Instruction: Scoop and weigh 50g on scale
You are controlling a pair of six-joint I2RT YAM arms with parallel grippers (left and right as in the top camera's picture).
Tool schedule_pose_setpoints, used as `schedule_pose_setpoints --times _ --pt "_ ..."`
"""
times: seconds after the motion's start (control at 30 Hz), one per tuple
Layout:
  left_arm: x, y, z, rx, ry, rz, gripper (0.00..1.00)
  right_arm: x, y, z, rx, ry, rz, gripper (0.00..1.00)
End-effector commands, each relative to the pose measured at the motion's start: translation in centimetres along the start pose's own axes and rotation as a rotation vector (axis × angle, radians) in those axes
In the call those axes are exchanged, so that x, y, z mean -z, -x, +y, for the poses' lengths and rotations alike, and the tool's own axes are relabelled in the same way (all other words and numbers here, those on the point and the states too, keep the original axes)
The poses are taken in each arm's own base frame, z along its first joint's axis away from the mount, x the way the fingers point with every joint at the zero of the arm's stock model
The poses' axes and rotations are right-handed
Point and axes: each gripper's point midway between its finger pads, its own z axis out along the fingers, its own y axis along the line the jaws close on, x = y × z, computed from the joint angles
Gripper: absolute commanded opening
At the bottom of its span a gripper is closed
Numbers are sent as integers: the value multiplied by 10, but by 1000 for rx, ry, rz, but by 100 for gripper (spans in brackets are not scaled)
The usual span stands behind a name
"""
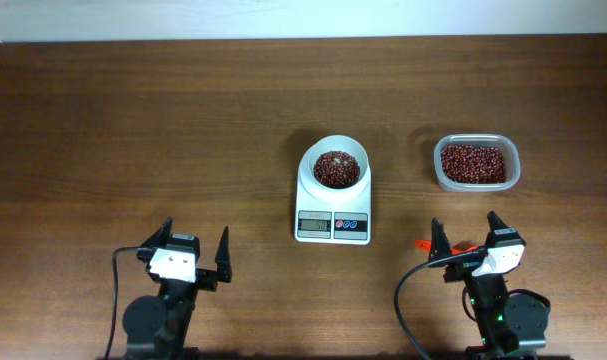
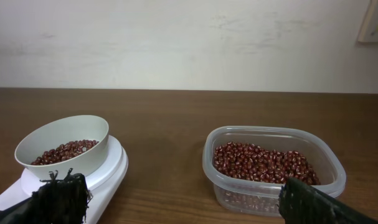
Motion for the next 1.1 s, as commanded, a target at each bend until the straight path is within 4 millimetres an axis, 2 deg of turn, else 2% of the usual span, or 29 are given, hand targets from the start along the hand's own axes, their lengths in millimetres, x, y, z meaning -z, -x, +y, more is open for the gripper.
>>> schedule_pose_setpoints --times 0.0,0.13,0.27,0.33,0.47,0.57,0.67,0.9,1.07 --pt "-2 -6 3 7 18 7 99 0 -3 0 1 -4 6 99" --pt "-8 -11 4 -1 21 -25 99 0 -3 0 1 -4 6 99" --pt "-8 1 6 -7 32 -76 99 0 -3 0 1 -4 6 99" --pt "-11 -10 7 -13 38 -56 99 0 -3 0 1 -4 6 99" --pt "-13 -17 7 -8 36 -25 99 0 -3 0 1 -4 6 99" --pt "-13 -8 6 -13 29 -64 99 0 -3 0 1 -4 6 99" --pt "-13 -17 5 -9 27 -27 99 0 -3 0 1 -4 6 99" --pt "-13 -17 6 -8 28 -26 99 0 -3 0 1 -4 6 99" --pt "-10 -7 6 -14 30 -73 99 0 -3 0 1 -4 6 99"
